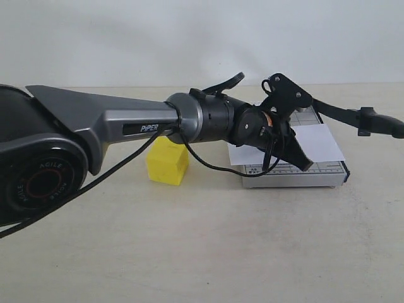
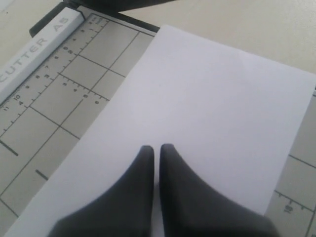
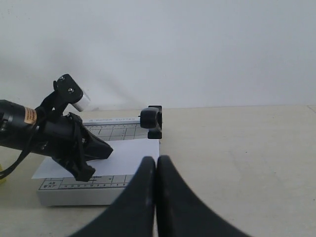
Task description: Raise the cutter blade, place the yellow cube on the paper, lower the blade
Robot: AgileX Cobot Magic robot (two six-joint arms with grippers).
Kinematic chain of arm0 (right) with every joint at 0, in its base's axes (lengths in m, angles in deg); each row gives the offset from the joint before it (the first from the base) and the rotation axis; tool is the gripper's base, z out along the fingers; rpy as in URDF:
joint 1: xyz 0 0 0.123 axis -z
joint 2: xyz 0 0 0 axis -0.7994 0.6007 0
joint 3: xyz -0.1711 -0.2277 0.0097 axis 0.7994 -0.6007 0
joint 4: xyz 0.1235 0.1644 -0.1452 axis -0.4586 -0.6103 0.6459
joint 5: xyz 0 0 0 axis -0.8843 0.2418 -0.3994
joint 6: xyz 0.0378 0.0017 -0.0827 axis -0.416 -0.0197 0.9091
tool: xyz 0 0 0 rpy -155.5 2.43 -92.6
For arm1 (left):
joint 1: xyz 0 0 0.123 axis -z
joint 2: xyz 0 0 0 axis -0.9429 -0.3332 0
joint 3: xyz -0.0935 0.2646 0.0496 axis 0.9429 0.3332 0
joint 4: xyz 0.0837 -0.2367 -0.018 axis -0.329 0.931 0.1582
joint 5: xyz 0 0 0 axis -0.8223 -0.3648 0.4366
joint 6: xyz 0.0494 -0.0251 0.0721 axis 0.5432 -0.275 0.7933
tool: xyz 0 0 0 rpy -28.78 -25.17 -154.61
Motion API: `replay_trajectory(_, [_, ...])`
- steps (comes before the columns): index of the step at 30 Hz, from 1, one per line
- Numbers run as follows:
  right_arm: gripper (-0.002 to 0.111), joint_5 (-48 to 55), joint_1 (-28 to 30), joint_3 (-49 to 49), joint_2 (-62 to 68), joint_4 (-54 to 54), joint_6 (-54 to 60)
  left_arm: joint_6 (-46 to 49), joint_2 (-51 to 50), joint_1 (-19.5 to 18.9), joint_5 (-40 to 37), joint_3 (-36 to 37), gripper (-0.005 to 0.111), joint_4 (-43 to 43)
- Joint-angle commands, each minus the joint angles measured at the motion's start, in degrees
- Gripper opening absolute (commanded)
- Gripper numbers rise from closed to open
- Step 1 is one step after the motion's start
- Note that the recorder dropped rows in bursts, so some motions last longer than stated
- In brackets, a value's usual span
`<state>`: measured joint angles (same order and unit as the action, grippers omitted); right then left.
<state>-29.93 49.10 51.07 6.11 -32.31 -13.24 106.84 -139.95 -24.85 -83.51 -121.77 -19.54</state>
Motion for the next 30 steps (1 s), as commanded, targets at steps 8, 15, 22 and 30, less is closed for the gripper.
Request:
replay_trajectory(8, [0.000,-0.54,0.06,0.00,-0.27,0.01,0.03,-0.81,-1.76,1.21,1.25,-0.11,0.005,2.08])
replay_trajectory(15, [0.000,-0.54,0.06,0.00,-0.27,0.01,0.03,0.74,-3.13,3.40,3.17,-0.11,0.005,1.37])
replay_trajectory(22, [0.000,-0.54,0.06,0.00,-0.27,0.01,0.03,0.74,-3.35,3.52,4.05,-0.11,0.005,0.07])
replay_trajectory(30, [0.000,-0.54,0.06,0.00,-0.27,0.01,0.03,0.74,-3.12,3.52,6.12,-0.11,0.005,-1.82])
